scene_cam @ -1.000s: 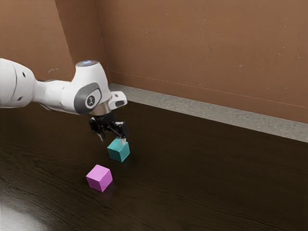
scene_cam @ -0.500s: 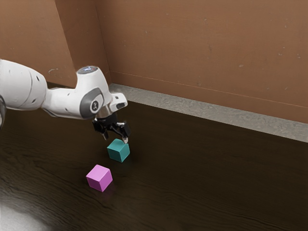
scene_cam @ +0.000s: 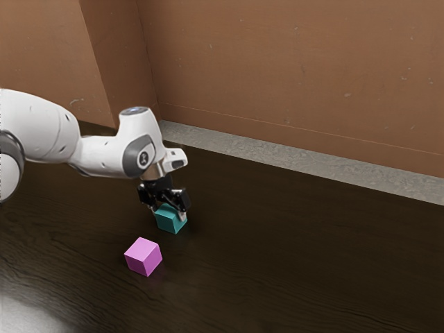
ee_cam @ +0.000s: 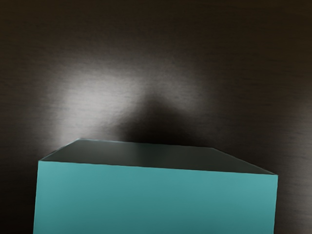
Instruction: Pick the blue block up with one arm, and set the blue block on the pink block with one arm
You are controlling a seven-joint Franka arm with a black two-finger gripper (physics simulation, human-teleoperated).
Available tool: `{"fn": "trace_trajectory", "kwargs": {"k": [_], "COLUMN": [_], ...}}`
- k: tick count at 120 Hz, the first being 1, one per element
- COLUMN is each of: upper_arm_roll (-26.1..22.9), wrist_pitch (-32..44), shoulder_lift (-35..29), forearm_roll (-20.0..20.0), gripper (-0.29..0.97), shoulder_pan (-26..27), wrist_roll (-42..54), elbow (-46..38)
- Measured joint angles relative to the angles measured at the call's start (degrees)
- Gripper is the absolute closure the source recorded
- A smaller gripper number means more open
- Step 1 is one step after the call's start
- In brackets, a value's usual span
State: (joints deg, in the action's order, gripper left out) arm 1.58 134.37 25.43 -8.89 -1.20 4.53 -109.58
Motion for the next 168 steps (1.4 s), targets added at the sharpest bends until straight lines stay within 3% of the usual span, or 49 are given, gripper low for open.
{"fn": "trace_trajectory", "kwargs": {"k": [12,48,67,83,95,136,168], "upper_arm_roll": [0.1,0.1,0.1,0.0,0.0,-0.1,-0.1], "wrist_pitch": [0.0,0.1,-0.4,-2.5,-4.3,-6.9,-3.5], "shoulder_lift": [0.6,0.3,-5.5,-17.8,-22.6,-24.8,-26.7], "forearm_roll": [-0.1,0.3,0.8,1.0,1.1,1.4,5.1], "gripper": [0.05,0.31,0.37,0.38,0.38,0.38,0.37], "shoulder_pan": [0.0,0.0,0.3,0.7,0.8,0.3,0.0], "wrist_roll": [0.2,0.6,0.3,-0.1,-0.5,-1.9,-2.6], "elbow": [0.3,0.5,-1.5,-9.6,-15.1,-21.2,-24.6]}}
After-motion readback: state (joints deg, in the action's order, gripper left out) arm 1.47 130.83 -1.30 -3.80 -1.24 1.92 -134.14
